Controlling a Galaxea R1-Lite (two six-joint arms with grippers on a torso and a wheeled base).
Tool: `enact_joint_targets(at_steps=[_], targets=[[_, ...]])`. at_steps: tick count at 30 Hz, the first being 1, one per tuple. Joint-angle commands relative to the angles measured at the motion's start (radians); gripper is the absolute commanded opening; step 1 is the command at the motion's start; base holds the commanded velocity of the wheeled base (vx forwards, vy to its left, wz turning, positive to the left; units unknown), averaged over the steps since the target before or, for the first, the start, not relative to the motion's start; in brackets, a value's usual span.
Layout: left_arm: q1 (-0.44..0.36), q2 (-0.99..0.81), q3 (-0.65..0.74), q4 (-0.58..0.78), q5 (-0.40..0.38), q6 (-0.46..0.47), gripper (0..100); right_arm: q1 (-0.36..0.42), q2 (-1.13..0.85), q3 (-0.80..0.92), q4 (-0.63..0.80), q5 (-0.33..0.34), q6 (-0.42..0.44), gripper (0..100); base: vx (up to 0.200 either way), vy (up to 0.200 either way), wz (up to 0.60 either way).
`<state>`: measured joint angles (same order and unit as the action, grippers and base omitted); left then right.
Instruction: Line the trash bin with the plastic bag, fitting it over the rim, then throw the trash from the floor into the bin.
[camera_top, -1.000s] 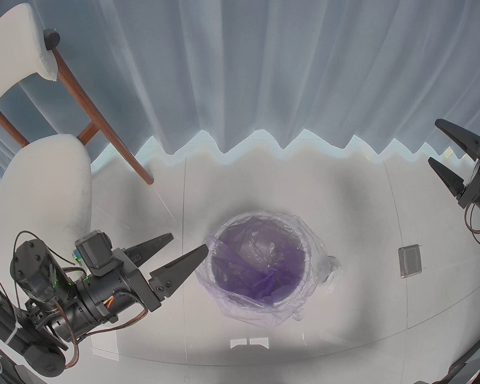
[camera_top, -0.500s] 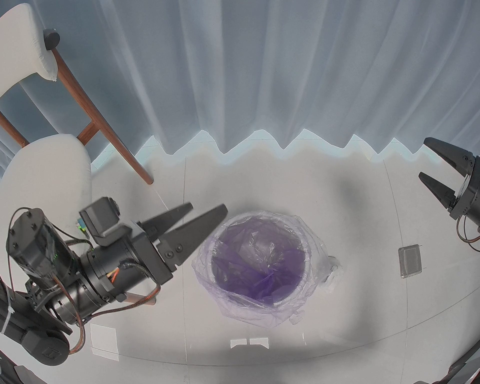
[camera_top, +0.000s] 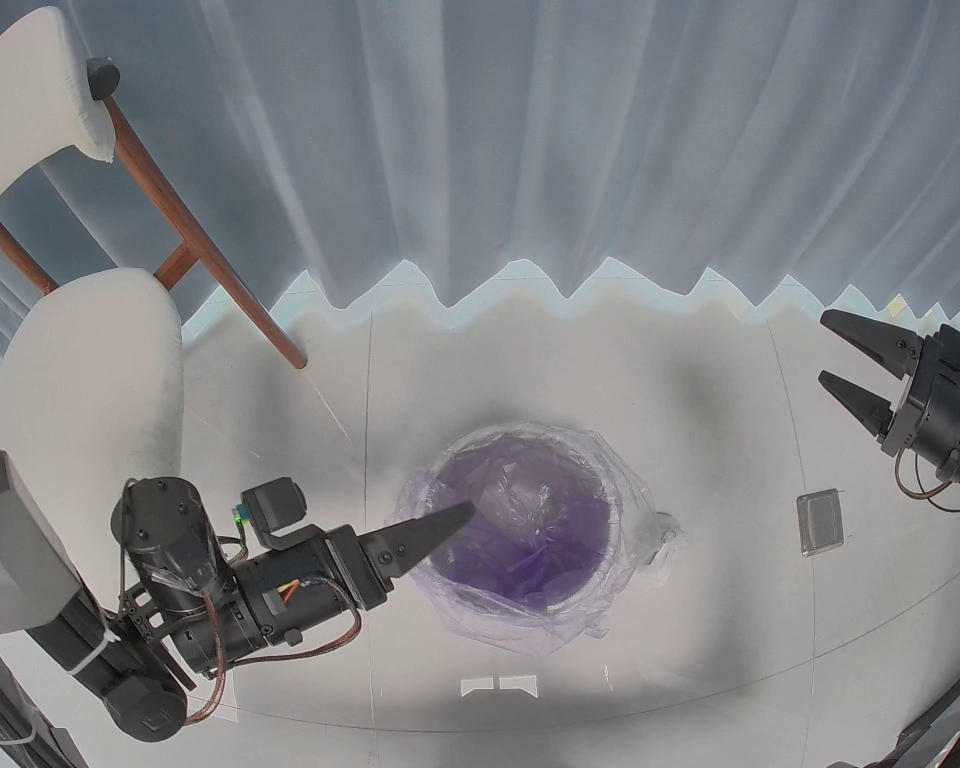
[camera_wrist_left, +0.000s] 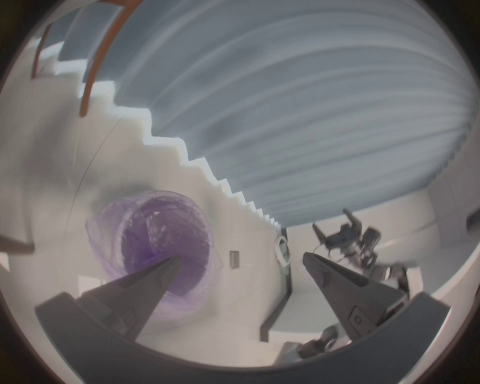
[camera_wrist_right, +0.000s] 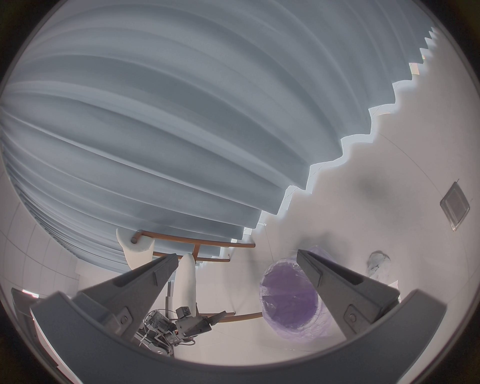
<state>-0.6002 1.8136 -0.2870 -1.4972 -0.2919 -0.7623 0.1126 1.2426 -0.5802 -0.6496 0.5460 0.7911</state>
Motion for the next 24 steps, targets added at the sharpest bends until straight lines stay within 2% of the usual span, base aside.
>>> enact_joint_targets(at_steps=[1,2,3,4,8,11,14,24], targets=[[0.051,0.177,0.034,-0.054,-0.170,0.465,100,-0.002,-0.005,0.003,-0.002,0.002,-0.012,100,0.000,0.000,0.00],[0.056,0.185,0.029,-0.052,-0.190,0.514,100,-0.002,-0.005,0.003,-0.002,0.002,-0.012,100,0.000,0.000,0.00],[0.056,0.185,0.029,-0.052,-0.190,0.514,100,-0.002,-0.005,0.003,-0.002,0.002,-0.012,100,0.000,0.000,0.00],[0.077,0.224,-0.018,-0.051,-0.236,0.643,100,-0.002,-0.003,0.002,-0.002,0.002,-0.012,100,0.000,0.000,0.00],[0.091,0.345,-0.139,-0.049,-0.248,0.759,100,-0.002,0.000,0.005,-0.002,0.002,-0.010,100,0.000,0.000,0.00],[0.089,0.386,-0.164,-0.052,-0.248,0.818,100,-0.002,-0.002,0.005,-0.002,0.002,-0.009,100,0.000,0.000,0.00],[0.096,0.429,-0.184,-0.052,-0.248,0.937,100,-0.002,-0.003,0.007,-0.002,0.002,-0.007,100,0.000,0.000,0.00],[0.106,0.446,-0.228,-0.006,-0.250,1.019,100,-0.001,-0.002,0.005,-0.002,0.003,-0.006,100,0.000,0.000,0.00]])
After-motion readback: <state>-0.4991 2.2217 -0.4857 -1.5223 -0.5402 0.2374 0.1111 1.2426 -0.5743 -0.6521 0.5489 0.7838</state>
